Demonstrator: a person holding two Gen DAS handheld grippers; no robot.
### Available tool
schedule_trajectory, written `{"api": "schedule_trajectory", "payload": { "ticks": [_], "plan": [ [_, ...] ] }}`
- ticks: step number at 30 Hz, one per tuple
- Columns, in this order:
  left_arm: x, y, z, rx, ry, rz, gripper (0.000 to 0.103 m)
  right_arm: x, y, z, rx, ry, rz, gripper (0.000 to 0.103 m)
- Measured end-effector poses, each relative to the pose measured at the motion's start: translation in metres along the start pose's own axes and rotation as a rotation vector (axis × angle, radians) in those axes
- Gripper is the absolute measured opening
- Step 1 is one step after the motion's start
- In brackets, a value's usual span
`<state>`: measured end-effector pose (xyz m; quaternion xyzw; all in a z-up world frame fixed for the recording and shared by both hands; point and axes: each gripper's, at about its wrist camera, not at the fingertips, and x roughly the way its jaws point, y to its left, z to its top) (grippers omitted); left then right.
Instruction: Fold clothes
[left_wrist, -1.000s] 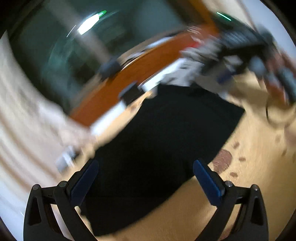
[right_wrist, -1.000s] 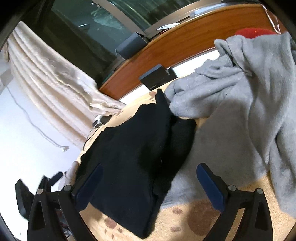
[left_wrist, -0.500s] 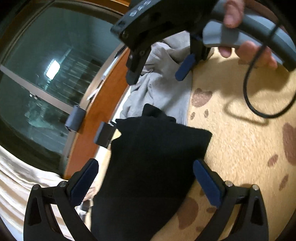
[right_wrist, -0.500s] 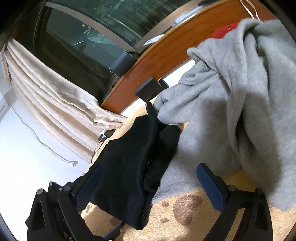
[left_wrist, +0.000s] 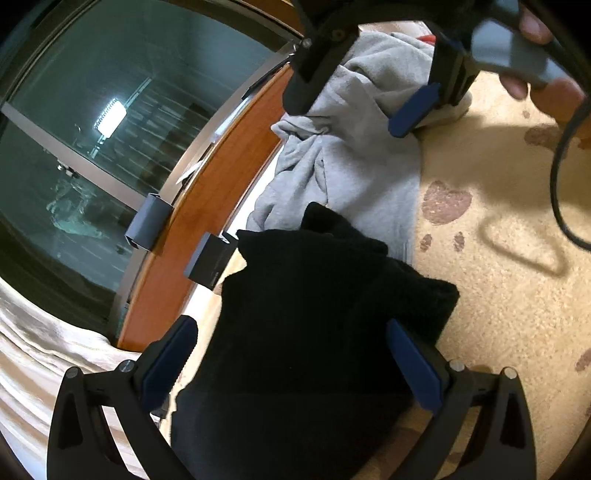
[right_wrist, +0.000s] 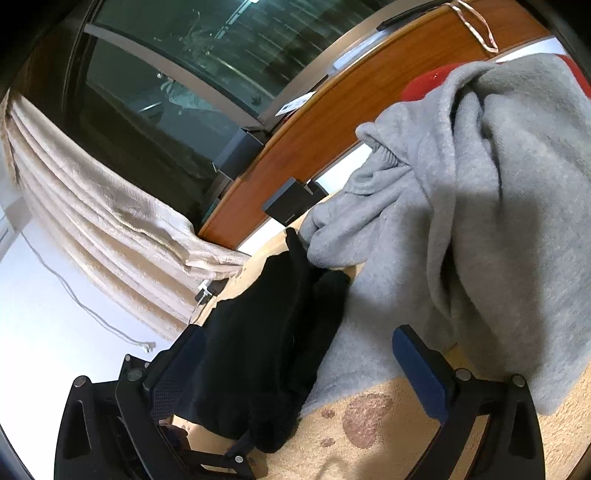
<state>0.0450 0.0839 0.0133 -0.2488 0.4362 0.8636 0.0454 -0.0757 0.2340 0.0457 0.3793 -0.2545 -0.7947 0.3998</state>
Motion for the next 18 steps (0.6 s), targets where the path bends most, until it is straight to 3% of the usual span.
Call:
{"api": "schedule_trajectory", "payload": {
  "ticks": [2, 5, 8, 15, 18],
  "plan": [
    [0.004, 0.009, -0.003, -0.061, 0.017, -0.073, 0.099, 0.002, 0.002, -0.001, -0.009, 0.007, -0.008, 0.103],
    [0.011, 0.028, -0.008, -0.184, 0.047, -0.235, 0.087, 0.004, 0.001, -0.002, -0.007, 0.016, -0.009, 0.103],
    [0.009, 0.034, -0.013, -0.218, 0.043, -0.357, 0.081, 0.003, 0.0, -0.002, -0.006, 0.016, -0.019, 0.103],
    [-0.028, 0.004, -0.015, 0.002, -0.056, -0.448, 0.081, 0.002, -0.001, -0.003, 0.004, 0.016, -0.014, 0.103],
    [-0.029, -0.009, -0.009, 0.058, -0.06, -0.429, 0.081, 0.004, 0.0, -0.004, -0.001, 0.022, -0.013, 0.103]
  ]
}}
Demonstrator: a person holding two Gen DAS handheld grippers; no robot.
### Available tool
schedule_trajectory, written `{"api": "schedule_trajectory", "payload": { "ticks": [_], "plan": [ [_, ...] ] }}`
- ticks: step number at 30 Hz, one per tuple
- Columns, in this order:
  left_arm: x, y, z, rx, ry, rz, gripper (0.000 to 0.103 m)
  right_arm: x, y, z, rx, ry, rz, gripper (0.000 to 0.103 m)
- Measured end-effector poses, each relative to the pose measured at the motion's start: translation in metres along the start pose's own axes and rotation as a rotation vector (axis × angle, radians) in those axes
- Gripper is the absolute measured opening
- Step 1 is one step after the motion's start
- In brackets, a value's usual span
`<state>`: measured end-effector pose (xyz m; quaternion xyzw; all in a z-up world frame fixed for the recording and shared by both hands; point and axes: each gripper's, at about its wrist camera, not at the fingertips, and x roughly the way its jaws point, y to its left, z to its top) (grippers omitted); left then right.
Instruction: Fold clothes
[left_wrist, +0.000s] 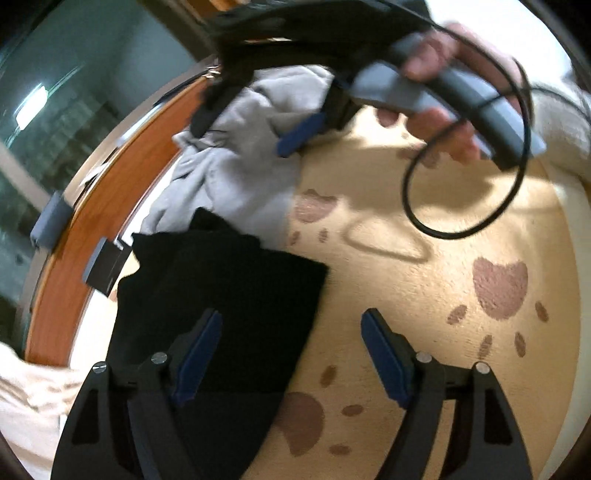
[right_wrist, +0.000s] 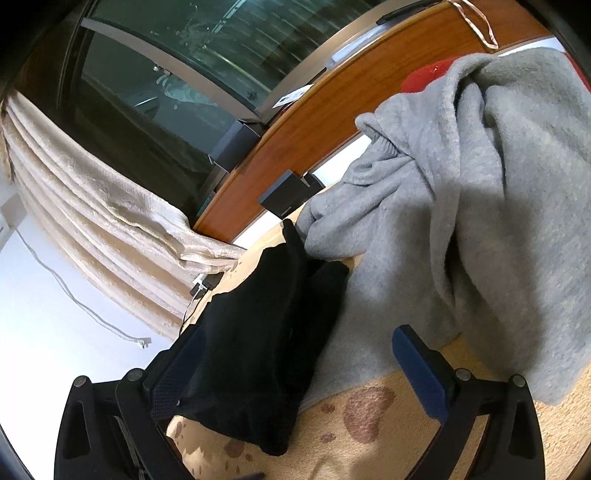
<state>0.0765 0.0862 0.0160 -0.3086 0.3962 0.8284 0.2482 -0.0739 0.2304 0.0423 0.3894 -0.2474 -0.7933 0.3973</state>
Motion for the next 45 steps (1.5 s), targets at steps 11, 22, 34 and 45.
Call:
{"api": "schedule_trajectory", "payload": {
  "ticks": [11, 22, 34, 45],
  "plan": [
    [0.016, 0.008, 0.02, -0.064, 0.075, 0.011, 0.041, 0.0, 0.001, -0.001, 0.0, -0.002, -0.009, 0.103],
    [0.014, 0.069, -0.008, -0.517, 0.019, -0.181, 0.014, 0.001, 0.006, -0.002, -0.033, 0.001, -0.03, 0.103],
    [-0.01, 0.089, -0.043, -0.757, -0.165, -0.243, 0.014, 0.019, -0.017, 0.02, 0.091, 0.081, 0.02, 0.103],
    [-0.027, 0.104, -0.058, -0.846, -0.259, -0.294, 0.014, 0.087, -0.012, 0.049, 0.139, 0.255, -0.042, 0.103]
  ]
}}
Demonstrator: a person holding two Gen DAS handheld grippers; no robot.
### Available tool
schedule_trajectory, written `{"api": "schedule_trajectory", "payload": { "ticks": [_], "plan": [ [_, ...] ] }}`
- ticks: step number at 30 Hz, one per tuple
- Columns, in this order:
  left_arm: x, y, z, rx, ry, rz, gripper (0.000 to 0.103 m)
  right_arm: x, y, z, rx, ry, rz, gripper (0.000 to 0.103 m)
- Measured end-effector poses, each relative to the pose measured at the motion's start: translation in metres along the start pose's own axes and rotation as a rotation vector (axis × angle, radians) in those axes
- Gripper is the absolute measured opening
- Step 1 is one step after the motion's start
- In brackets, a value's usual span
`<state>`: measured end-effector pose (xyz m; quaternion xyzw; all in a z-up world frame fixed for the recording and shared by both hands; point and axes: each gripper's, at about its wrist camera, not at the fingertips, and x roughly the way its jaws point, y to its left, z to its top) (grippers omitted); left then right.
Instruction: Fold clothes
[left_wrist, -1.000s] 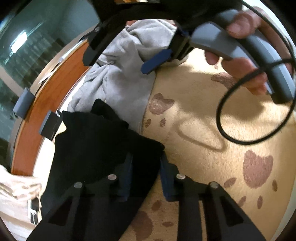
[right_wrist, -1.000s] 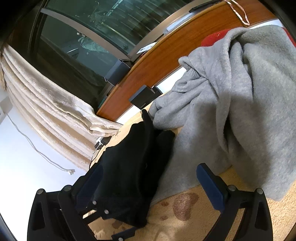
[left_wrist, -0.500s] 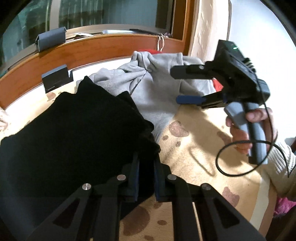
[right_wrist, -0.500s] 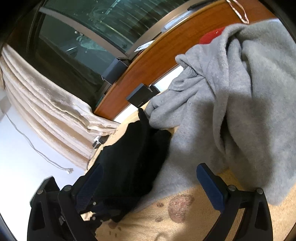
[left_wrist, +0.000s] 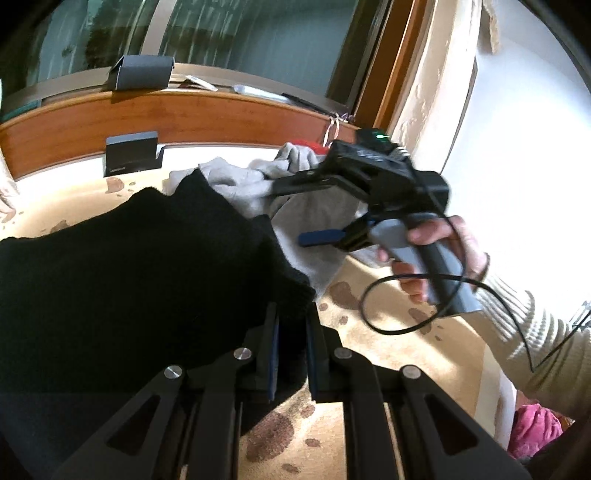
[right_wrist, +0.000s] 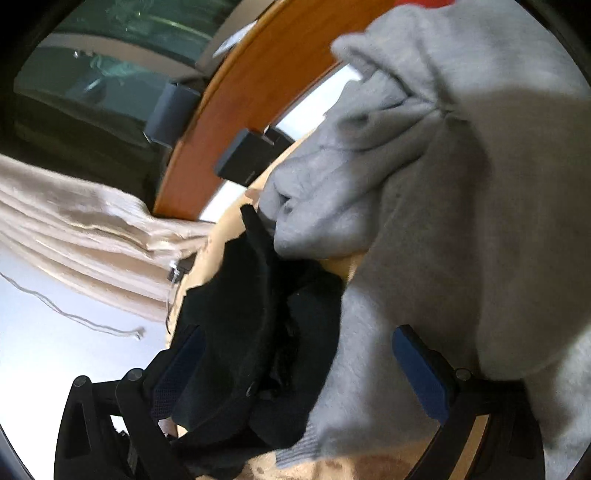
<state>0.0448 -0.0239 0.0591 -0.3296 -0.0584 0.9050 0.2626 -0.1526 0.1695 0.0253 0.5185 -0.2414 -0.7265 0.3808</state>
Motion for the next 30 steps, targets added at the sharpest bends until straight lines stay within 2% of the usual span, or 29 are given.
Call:
{"api": "schedule_trajectory", "payload": {
  "ticks": [1, 3, 6, 9, 14, 21, 22, 24, 26, 27, 30],
  "plan": [
    [-0.001, -0.001, 0.0, 0.002, -0.003, -0.001, 0.014, 0.004, 0.002, 0.002, -0.006, 0.009, -0.006, 0.103],
    [-0.003, -0.001, 0.0, 0.001, -0.007, -0.006, 0.014, 0.004, 0.008, 0.002, -0.012, 0.011, 0.041, 0.103],
    [-0.002, -0.001, -0.001, -0.002, -0.003, -0.016, 0.014, -0.004, 0.023, 0.002, -0.068, -0.02, 0.062, 0.103],
    [-0.001, -0.003, -0.001, 0.003, -0.001, -0.017, 0.014, 0.007, 0.023, 0.012, -0.087, -0.006, 0.007, 0.103],
    [-0.003, -0.004, -0.002, 0.001, -0.003, -0.016, 0.014, 0.039, 0.011, 0.022, -0.098, 0.099, 0.047, 0.102],
    [0.001, -0.021, -0.005, 0.028, 0.017, -0.023, 0.014, 0.056, 0.017, 0.03, -0.137, 0.163, 0.056, 0.102],
    [0.002, -0.025, -0.006, 0.039, 0.019, -0.02, 0.014, 0.058, 0.019, 0.031, -0.143, 0.171, 0.055, 0.099],
    [0.003, -0.031, -0.008, 0.054, 0.025, -0.017, 0.014, 0.063, 0.022, 0.03, -0.166, 0.193, 0.047, 0.083],
    [0.004, -0.034, -0.009, 0.063, 0.031, -0.017, 0.014, 0.07, 0.021, 0.026, -0.179, 0.211, 0.005, 0.041],
    [0.005, -0.035, -0.01, 0.066, 0.034, -0.015, 0.014, 0.07, 0.018, 0.026, -0.175, 0.204, 0.001, 0.033],
    [0.007, -0.035, -0.011, 0.066, 0.039, -0.015, 0.014, 0.067, 0.011, 0.023, -0.152, 0.186, 0.0, 0.029]
  ]
}}
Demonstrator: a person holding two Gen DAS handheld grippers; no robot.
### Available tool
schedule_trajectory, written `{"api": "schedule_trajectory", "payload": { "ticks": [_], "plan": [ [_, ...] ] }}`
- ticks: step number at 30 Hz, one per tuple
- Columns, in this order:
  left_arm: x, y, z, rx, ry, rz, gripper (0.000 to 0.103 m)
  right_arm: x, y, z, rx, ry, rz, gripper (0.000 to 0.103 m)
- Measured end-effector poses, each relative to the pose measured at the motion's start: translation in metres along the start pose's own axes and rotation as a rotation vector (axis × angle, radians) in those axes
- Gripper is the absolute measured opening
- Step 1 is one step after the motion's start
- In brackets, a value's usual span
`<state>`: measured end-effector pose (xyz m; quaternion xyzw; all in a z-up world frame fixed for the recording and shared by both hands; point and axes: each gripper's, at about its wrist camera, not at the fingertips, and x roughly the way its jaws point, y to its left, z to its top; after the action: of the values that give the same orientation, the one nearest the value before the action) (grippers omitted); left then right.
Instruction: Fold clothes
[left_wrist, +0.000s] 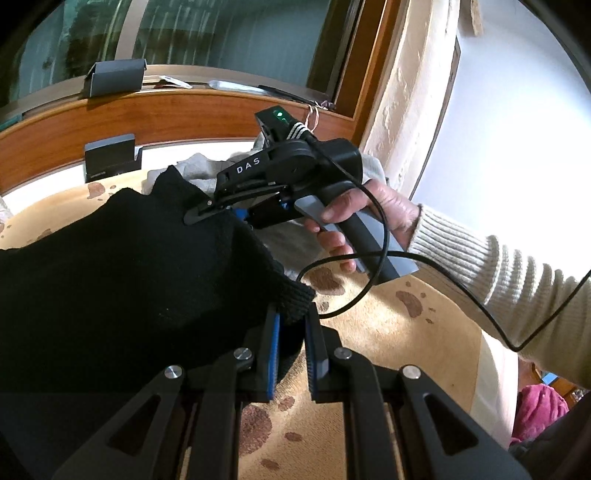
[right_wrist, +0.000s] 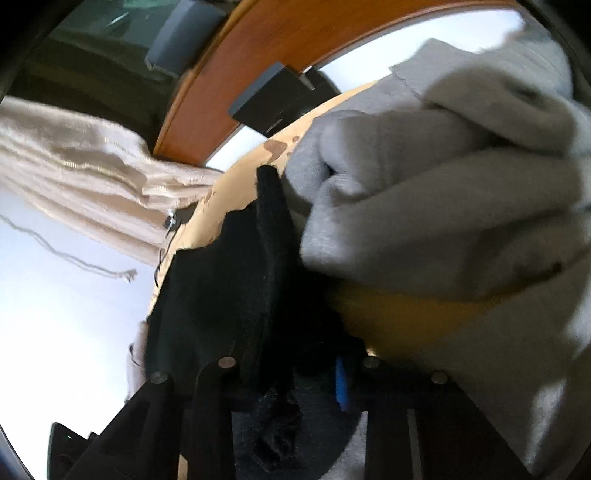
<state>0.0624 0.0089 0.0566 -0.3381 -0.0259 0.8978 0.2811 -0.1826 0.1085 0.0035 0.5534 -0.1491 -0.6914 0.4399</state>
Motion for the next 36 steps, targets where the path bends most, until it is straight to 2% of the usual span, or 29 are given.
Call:
{"api": "schedule_trajectory", "payload": {
  "ticks": [4, 9, 13, 18, 24, 25, 28, 31, 33, 34, 35, 36],
  "plan": [
    [-0.003, 0.001, 0.001, 0.001, -0.012, 0.011, 0.014, -0.007, 0.006, -0.001, 0.017, -0.035, 0.021, 0.026],
    [-0.022, 0.006, 0.004, -0.035, -0.057, 0.028, 0.014, -0.02, 0.033, 0.008, -0.002, -0.081, 0.047, 0.024],
    [-0.052, 0.019, 0.005, -0.1, -0.122, 0.053, 0.014, -0.022, 0.061, 0.018, -0.029, -0.102, 0.067, 0.023],
    [-0.092, 0.048, 0.001, -0.231, -0.213, 0.078, 0.014, -0.011, 0.103, 0.033, -0.067, -0.107, 0.09, 0.02],
    [-0.137, 0.077, -0.022, -0.346, -0.316, 0.146, 0.014, 0.02, 0.174, 0.048, -0.15, -0.08, 0.131, 0.013],
    [-0.147, 0.078, -0.024, -0.357, -0.332, 0.155, 0.014, 0.028, 0.187, 0.048, -0.172, -0.068, 0.129, 0.009],
    [-0.161, 0.087, -0.032, -0.385, -0.337, 0.157, 0.014, 0.054, 0.221, 0.05, -0.231, -0.028, 0.109, 0.009],
    [-0.159, 0.093, -0.039, -0.398, -0.31, 0.138, 0.014, 0.061, 0.234, 0.051, -0.267, -0.038, 0.003, 0.009],
    [-0.151, 0.093, -0.043, -0.397, -0.291, 0.115, 0.014, 0.058, 0.227, 0.054, -0.266, -0.024, -0.07, 0.015],
    [-0.147, 0.093, -0.045, -0.399, -0.282, 0.103, 0.014, 0.052, 0.221, 0.055, -0.26, -0.03, -0.118, 0.032],
    [-0.144, 0.093, -0.046, -0.401, -0.274, 0.091, 0.014, 0.044, 0.213, 0.055, -0.261, -0.046, -0.167, 0.059],
    [-0.142, 0.094, -0.047, -0.401, -0.268, 0.081, 0.014, 0.036, 0.205, 0.055, -0.262, -0.061, -0.215, 0.073]
  ]
}}
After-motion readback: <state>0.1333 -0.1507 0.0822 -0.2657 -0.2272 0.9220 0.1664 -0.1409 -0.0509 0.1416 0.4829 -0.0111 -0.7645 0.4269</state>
